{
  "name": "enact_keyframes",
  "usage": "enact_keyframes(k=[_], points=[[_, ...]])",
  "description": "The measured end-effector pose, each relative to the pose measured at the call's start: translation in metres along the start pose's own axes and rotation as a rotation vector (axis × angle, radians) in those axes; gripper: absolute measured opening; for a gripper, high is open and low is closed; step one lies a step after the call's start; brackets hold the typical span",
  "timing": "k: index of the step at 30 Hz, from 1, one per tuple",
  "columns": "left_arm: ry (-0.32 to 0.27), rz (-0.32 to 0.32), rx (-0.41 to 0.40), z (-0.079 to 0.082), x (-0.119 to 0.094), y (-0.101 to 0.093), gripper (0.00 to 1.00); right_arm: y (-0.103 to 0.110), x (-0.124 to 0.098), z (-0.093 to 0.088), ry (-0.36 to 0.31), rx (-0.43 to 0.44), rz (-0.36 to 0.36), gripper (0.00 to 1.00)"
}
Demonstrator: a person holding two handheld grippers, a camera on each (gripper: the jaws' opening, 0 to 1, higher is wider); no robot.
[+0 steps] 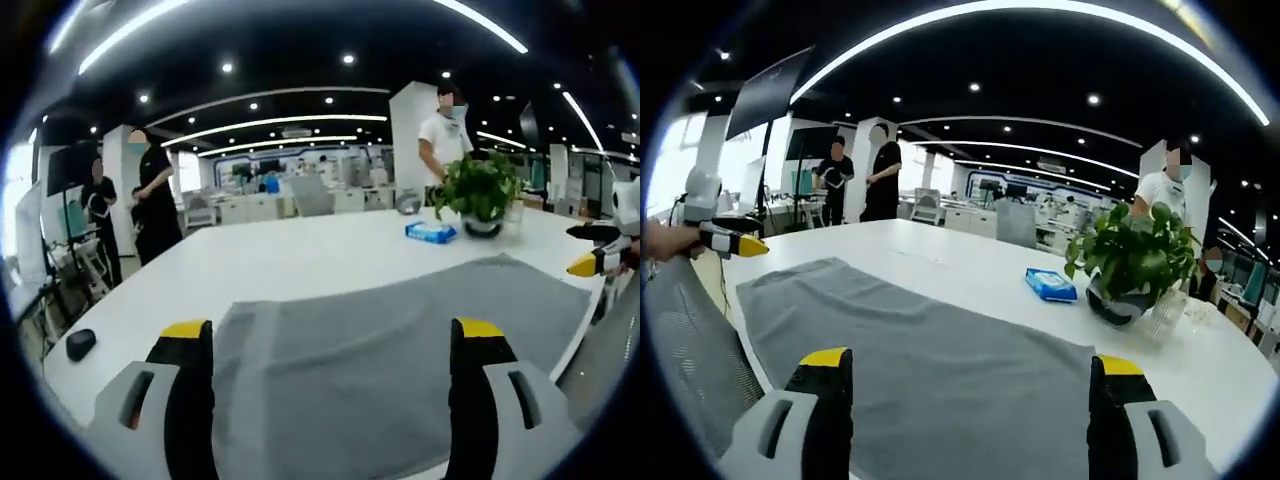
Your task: Open the folded towel by lifting each exposed corner and separating the folded layers until the towel lies flat within the target outline without major curled edges
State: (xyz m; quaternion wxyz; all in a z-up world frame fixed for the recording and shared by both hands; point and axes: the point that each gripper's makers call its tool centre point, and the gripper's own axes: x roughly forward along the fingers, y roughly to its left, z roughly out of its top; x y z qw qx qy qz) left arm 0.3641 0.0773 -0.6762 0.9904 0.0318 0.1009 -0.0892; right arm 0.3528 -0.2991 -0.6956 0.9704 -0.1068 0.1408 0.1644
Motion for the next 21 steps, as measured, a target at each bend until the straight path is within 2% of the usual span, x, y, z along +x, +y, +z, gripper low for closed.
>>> enact_keyframes(k=[3,5,7,9,13,15,17,21], points=[[-0.004,-0.006,0.042,0.001,0.0,-0.003,0.99,0.001,-0.001,0.0,0.002,-0.01,-0.005,0.99],[0.001,-0.006,0.032,-0.001,0.0,-0.002,0.99,0.003,0.0,-0.002,0.006,-0.003,0.008,0.99],[0.0,-0.006,0.018,-0.001,0.0,-0.001,0.99,0.005,0.002,-0.011,0.054,-0.011,0.013,0.99],[0.001,-0.006,0.019,-0.001,0.0,-0.002,0.99,0.006,0.003,-0.014,0.071,-0.016,0.016,0.99],[0.026,-0.02,0.077,-0.006,0.002,-0.008,0.99,0.009,0.003,-0.014,0.074,-0.019,0.034,0.99],[0.065,-0.029,0.081,-0.013,0.003,-0.011,0.99,0.011,0.003,-0.014,0.075,-0.022,0.039,0.97],[0.06,-0.028,0.121,-0.011,0.003,-0.011,0.99,0.011,0.002,-0.014,0.076,-0.032,0.039,0.93],[0.058,-0.041,0.142,-0.011,0.003,-0.014,0.99,0.009,0.002,-0.01,0.061,-0.033,0.027,0.94]])
